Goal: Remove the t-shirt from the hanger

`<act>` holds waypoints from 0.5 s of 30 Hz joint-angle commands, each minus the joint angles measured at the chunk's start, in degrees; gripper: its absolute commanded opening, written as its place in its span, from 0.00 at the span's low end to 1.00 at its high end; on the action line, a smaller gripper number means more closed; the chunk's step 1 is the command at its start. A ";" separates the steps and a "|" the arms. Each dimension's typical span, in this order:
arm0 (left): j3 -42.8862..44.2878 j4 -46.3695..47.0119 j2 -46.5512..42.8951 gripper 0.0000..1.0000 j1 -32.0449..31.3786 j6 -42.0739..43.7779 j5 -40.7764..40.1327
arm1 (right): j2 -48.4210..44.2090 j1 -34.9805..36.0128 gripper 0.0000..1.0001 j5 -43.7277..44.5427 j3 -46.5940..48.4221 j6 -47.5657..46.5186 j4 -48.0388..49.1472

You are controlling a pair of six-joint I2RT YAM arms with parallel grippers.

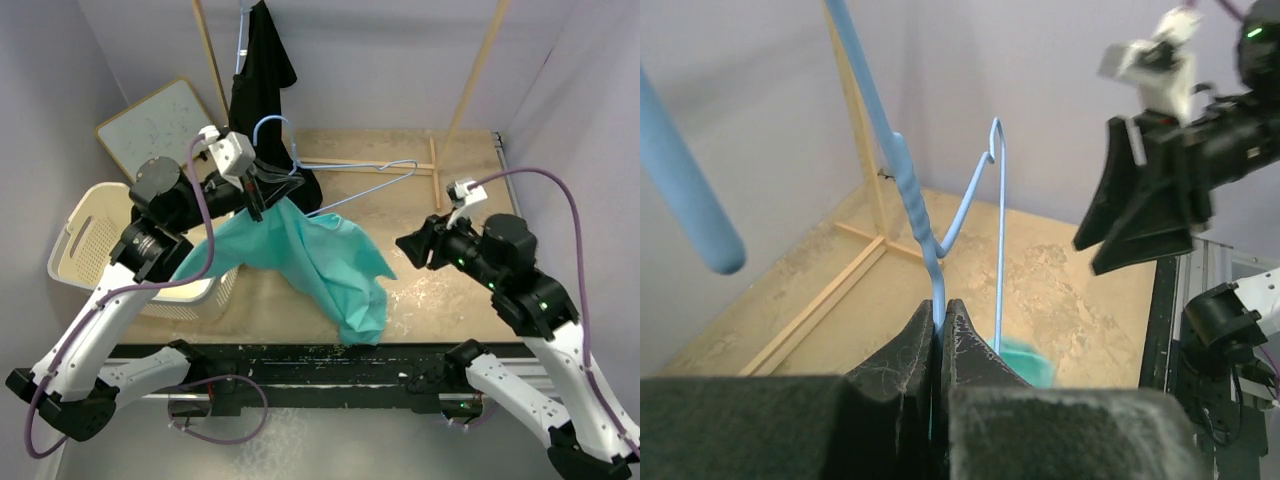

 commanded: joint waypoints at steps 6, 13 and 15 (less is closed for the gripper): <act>2.69 -1.68 7.20 0.00 0.41 4.77 11.44 | -7.42 -0.39 0.49 -27.13 8.21 -7.43 2.64; 3.92 -8.48 10.65 0.00 0.38 6.25 30.68 | -5.45 -0.40 0.51 -23.20 10.97 -9.12 2.25; 3.26 -7.99 9.67 0.00 0.39 6.12 31.82 | -4.02 -0.39 0.51 -22.91 10.76 -9.85 2.49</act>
